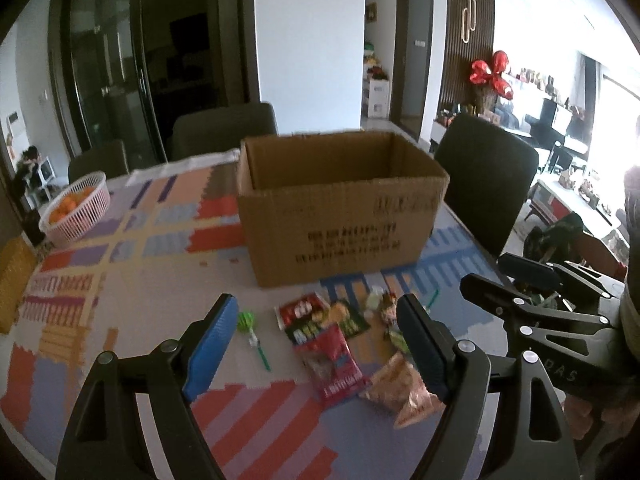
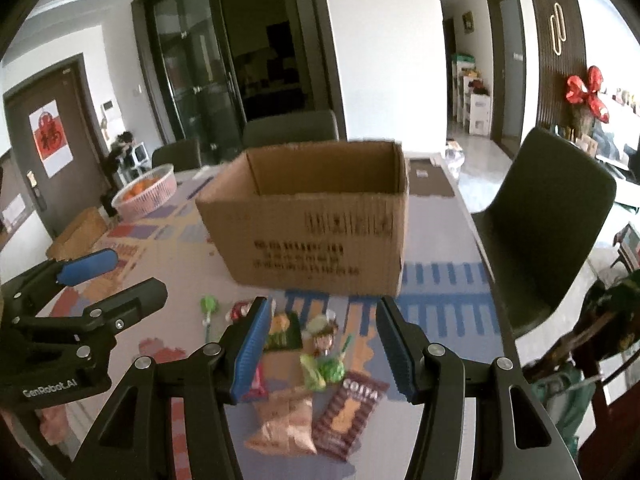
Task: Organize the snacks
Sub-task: 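Move both open tools back from the box to the snack pile, then grasp the red snack bag with the left tool while the right tool grasps a green lollipop, then carry the red bag and lollipop into the box and open both tools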
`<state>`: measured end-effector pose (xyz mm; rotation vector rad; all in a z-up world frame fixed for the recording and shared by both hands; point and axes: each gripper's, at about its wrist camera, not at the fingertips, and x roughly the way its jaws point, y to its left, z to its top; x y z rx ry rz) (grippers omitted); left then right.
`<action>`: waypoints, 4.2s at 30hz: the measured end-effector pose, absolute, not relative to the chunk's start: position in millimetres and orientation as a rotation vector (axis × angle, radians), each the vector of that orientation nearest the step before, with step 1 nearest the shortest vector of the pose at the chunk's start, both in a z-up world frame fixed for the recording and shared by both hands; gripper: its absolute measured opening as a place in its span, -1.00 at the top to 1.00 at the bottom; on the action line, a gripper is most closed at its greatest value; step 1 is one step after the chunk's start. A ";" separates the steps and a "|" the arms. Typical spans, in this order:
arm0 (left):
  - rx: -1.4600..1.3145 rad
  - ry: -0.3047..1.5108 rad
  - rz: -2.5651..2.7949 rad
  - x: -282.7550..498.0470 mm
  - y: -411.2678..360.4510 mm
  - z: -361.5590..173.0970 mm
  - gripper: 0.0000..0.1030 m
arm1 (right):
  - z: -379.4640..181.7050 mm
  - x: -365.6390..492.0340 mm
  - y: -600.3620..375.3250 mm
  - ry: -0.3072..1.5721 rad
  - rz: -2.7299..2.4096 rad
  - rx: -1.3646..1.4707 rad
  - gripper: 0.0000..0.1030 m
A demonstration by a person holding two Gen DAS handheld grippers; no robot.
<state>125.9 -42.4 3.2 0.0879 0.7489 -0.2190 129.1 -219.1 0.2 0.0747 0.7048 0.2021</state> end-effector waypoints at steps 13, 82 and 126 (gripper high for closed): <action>0.064 0.908 -0.210 129.9 -42.7 -52.8 -0.58 | -53.9 122.8 -218.5 0.852 0.208 0.075 -0.08; 0.025 1.107 -0.240 175.6 -56.0 -128.8 -0.14 | -103.5 164.8 -204.2 0.987 0.269 0.106 0.50; 0.046 0.633 -0.313 197.0 -42.9 44.1 0.22 | 35.2 181.1 -208.3 0.634 0.255 0.139 0.50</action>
